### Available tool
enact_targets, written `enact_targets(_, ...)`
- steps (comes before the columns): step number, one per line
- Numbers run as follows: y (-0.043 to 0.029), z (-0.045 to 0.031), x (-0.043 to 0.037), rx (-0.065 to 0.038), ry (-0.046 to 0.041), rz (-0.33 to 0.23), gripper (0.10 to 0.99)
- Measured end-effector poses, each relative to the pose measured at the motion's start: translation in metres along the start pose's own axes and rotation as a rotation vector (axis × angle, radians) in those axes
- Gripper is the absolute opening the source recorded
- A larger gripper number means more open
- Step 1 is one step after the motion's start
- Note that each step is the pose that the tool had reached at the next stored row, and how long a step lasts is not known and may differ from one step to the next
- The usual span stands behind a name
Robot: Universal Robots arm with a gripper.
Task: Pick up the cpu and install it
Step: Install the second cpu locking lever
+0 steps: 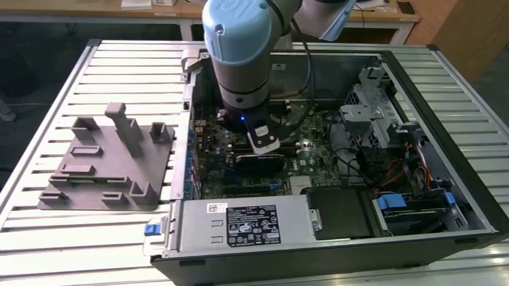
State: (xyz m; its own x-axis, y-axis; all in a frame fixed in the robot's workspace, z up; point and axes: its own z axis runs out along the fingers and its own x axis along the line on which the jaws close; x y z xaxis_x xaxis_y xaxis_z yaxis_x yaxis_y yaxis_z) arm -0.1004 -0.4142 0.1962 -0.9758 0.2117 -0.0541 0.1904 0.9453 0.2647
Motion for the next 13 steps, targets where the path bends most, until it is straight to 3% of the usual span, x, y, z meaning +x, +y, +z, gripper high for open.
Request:
enact_targets(5, -0.0018, 0.0050, 0.0009, -0.012, 0.0038, -0.005, 0.106)
enact_targets(11, -0.0027, 0.0068, 0.0016, -0.013, 0.0059, -0.009, 0.106)
enact_targets(13, -0.0017, 0.0041, 0.0014, -0.014, 0.0055, -0.009, 0.106)
